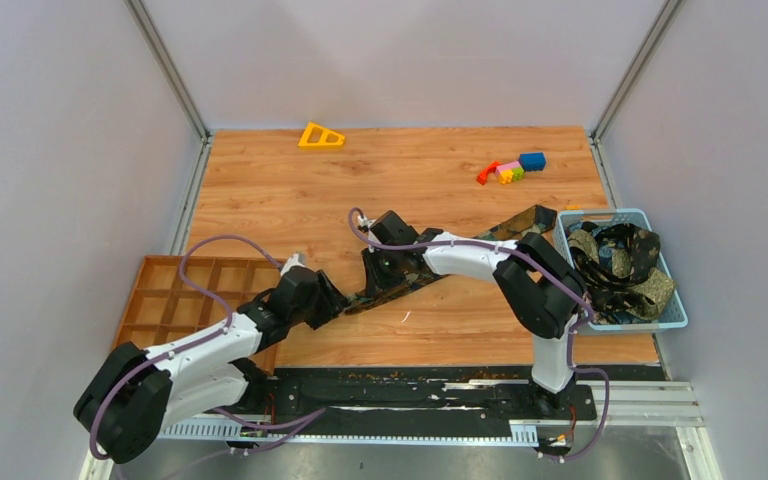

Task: Roll the ties
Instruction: Roll the tie at the center of the board.

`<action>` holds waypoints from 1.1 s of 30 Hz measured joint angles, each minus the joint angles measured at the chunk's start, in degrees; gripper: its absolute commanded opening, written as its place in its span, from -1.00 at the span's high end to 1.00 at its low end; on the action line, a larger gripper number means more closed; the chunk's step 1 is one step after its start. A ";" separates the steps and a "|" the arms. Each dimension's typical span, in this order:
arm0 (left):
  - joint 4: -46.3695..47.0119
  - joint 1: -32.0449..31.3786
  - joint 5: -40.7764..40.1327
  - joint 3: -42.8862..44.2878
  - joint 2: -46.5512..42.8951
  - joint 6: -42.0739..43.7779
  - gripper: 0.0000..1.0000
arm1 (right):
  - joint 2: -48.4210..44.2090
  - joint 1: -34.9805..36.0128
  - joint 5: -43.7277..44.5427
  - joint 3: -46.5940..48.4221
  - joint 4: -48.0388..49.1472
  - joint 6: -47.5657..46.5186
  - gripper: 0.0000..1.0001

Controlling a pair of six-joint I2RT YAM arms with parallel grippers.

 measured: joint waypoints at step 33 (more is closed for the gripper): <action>10.56 0.00 -3.41 -3.17 5.66 -13.75 1.00 | 0.00 -0.37 -1.31 -1.90 4.31 0.46 0.90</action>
